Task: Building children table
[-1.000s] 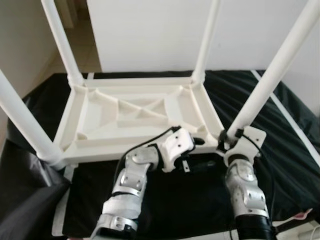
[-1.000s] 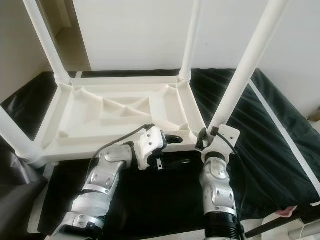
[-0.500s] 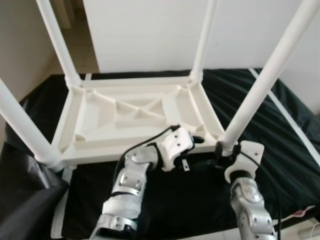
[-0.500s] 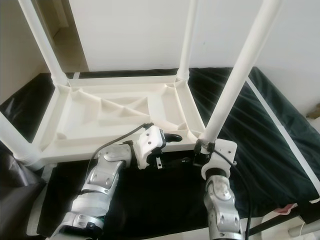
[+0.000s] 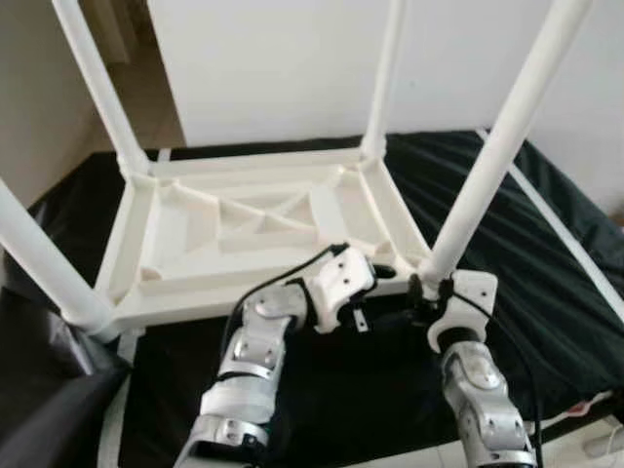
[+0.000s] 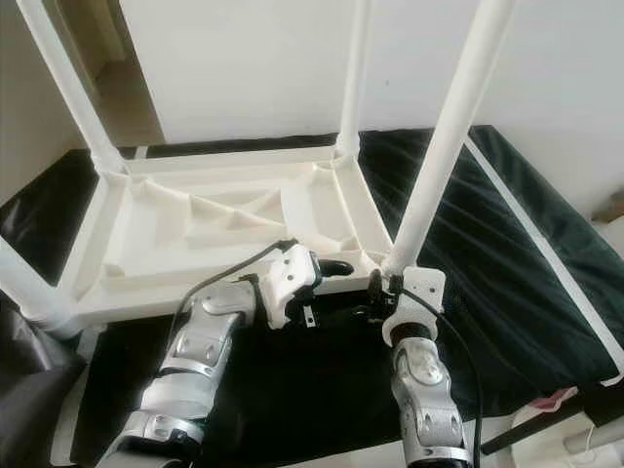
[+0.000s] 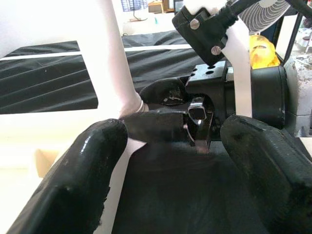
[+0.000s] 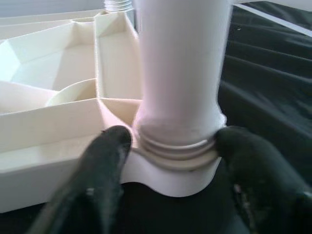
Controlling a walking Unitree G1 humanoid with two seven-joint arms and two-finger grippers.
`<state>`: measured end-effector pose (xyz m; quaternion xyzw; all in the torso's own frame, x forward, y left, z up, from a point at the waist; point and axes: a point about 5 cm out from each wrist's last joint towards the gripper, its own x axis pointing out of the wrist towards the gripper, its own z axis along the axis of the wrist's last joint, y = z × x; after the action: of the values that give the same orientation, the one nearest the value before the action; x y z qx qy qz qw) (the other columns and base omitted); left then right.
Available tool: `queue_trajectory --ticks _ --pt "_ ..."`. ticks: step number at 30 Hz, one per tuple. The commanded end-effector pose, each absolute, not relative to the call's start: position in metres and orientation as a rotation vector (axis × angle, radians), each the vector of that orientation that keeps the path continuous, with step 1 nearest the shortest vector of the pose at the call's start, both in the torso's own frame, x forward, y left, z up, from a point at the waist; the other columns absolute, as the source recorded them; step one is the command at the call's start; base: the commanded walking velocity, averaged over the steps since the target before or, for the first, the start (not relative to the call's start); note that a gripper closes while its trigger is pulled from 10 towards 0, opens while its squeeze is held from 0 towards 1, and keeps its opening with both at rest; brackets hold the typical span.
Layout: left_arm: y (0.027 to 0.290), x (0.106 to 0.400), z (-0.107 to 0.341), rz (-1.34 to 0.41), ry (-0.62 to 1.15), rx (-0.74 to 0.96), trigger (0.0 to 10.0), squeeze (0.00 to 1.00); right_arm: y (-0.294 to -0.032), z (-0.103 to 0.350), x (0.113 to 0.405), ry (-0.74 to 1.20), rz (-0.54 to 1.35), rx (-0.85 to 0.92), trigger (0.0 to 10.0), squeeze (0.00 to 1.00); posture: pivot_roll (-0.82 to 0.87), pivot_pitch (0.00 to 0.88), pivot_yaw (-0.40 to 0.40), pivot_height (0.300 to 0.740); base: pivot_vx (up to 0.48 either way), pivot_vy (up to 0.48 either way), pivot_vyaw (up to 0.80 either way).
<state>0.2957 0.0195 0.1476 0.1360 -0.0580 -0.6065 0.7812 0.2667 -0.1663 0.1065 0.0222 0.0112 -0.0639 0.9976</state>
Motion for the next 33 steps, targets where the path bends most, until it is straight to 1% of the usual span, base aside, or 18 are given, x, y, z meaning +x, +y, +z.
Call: queue_trajectory --ticks 1,3,4,7,8,10,11,14,15,17,18,20,22,28,30,31,33 --pt "0.015 0.311 0.166 -0.921 -0.222 0.22 10.0 0.0 -0.163 0.113 0.271 -0.02 -0.121 0.045 0.0 0.0 -0.06 0.0 -0.013 0.74 0.0 0.0 0.0" --pt "0.015 0.309 0.164 -0.93 -0.22 0.219 10.0 0.0 -0.164 0.114 0.271 -0.021 -0.129 0.049 0.0 0.0 -0.06 0.0 -0.015 0.74 0.0 0.0 0.0" --pt "0.016 0.308 0.163 -0.938 -0.217 0.223 10.0 0.0 -0.166 0.114 0.272 -0.019 -0.15 0.051 4.0 0.0 -0.06 0.0 -0.016 0.74 0.0 0.0 0.0" --pt "0.016 0.307 0.162 -0.943 -0.214 0.225 10.0 0.0 -0.167 0.114 0.272 -0.018 -0.164 0.053 4.0 0.0 -0.06 0.0 -0.017 0.74 0.0 0.0 0.0" --pt "0.017 0.305 0.159 -0.956 -0.206 0.23 10.0 0.0 -0.172 0.114 0.273 -0.019 -0.195 0.057 10.0 0.0 -0.06 0.0 -0.017 0.74 0.0 0.0 0.0" --pt "0.017 0.305 0.159 -0.956 -0.206 0.23 10.0 0.0 -0.172 0.114 0.273 -0.019 -0.195 0.057 10.0 0.0 -0.06 0.0 -0.017 0.74 0.0 0.0 0.0" --pt "0.017 0.303 0.156 -0.971 -0.196 0.243 10.0 0.0 -0.177 0.115 0.275 -0.02 -0.225 0.054 10.0 0.0 -0.06 0.0 -0.018 0.74 0.0 0.0 0.0" --pt "0.022 0.295 0.143 -1.006 -0.158 0.276 10.0 0.0 -0.208 0.118 0.28 -0.015 -0.35 0.034 10.0 0.0 -0.06 0.0 -0.016 0.74 0.0 0.0 0.0" --pt "0.022 0.295 0.143 -1.006 -0.158 0.276 10.0 0.0 -0.208 0.118 0.28 -0.015 -0.35 0.034 10.0 0.0 -0.06 0.0 -0.016 0.74 0.0 0.0 0.0" --pt "0.026 0.294 0.141 -0.991 -0.149 0.282 10.0 0.0 -0.225 0.119 0.28 -0.013 -0.4 0.023 10.0 0.0 -0.05 0.0 -0.017 0.74 0.0 0.0 0.0" --pt "0.026 0.294 0.141 -0.991 -0.149 0.282 10.0 0.0 -0.225 0.119 0.28 -0.013 -0.4 0.023 10.0 0.0 -0.05 0.0 -0.017 0.74 0.0 0.0 0.0" --pt "0.032 0.299 0.142 -0.943 -0.146 0.287 10.0 0.0 -0.239 0.119 0.28 -0.011 -0.439 0.001 10.0 0.0 -0.05 0.0 -0.018 0.74 0.0 0.0 0.0" --pt "0.039 0.305 0.143 -0.876 -0.145 0.3 10.0 0.0 -0.248 0.12 0.28 -0.01 -0.468 -0.013 10.0 0.0 -0.04 0.0 -0.019 0.74 0.0 0.0 0.0" --pt "0.047 0.31 0.144 -0.824 -0.141 0.312 10.0 0.0 -0.245 0.119 0.28 -0.009 -0.459 -0.014 10.0 0.0 -0.04 0.0 -0.019 0.74 0.0 0.0 0.0" --pt "0.063 0.316 0.144 -0.733 -0.132 0.338 10.0 0.0 -0.227 0.114 0.28 0.0 -0.409 0.012 10.0 0.0 -0.03 0.0 -0.016 0.74 0.0 0.0 0.0" --pt "0.063 0.316 0.144 -0.733 -0.132 0.338 10.0 0.0 -0.227 0.114 0.28 0.0 -0.409 0.012 10.0 0.0 -0.03 0.0 -0.016 0.74 0.0 0.0 0.0" --pt "0.083 0.323 0.144 -0.628 -0.111 0.362 10.0 0.0 -0.206 0.108 0.279 0.015 -0.343 0.038 10.0 0.0 -0.03 0.0 -0.013 0.74 0.0 0.0 0.0"
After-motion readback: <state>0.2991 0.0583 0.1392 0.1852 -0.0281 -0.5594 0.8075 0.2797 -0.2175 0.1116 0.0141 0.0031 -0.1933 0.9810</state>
